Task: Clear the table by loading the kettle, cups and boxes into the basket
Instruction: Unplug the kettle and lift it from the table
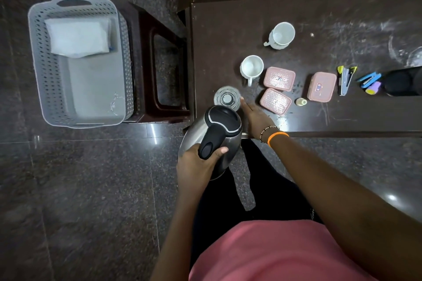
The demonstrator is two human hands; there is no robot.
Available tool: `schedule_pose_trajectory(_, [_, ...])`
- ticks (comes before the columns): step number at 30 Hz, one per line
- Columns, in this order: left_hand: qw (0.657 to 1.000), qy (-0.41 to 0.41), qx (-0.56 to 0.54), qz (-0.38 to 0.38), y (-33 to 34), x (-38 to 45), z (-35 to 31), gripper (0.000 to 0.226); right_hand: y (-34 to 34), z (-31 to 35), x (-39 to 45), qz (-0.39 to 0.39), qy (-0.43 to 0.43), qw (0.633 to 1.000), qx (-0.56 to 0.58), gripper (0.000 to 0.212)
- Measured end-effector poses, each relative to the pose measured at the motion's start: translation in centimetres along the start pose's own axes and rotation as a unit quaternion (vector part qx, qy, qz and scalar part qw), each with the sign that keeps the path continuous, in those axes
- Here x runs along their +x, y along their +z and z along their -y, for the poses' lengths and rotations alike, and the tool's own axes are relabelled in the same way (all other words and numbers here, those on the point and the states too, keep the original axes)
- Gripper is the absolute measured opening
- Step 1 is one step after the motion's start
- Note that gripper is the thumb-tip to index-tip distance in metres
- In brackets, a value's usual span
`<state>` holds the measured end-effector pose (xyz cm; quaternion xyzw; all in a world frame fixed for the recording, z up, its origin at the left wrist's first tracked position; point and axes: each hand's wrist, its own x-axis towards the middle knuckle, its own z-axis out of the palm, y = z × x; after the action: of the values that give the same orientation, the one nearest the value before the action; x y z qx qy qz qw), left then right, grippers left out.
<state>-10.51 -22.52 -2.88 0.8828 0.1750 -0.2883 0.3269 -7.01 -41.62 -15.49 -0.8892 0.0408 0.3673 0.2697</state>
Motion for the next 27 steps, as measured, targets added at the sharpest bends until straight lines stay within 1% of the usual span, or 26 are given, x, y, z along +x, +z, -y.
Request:
schedule_pose_trajectory(5, [1.000,-0.011,-0.001,-0.011,0.1,0.4,-0.1,0.055,-0.4,-0.4,-0.1,0.026,0.001,1.000,-0.016,0.089])
schedule_pose_trajectory(14, [1.000,-0.017,0.011,0.009,-0.4,1.2,-0.1,0.057,-1.6,0.0,0.1,0.056,0.005,0.993,-0.107,0.084])
schedule_pose_trajectory(21, [1.000,-0.024,0.008,0.006,-0.4,1.8,-0.2,0.054,-1.9,0.2,0.1,0.067,0.013,0.992,-0.105,0.082])
schedule_pose_trajectory(27, [1.000,-0.021,0.005,0.005,-0.4,2.1,-0.3,0.056,-1.9,0.2,0.1,0.065,0.019,0.991,-0.112,0.081])
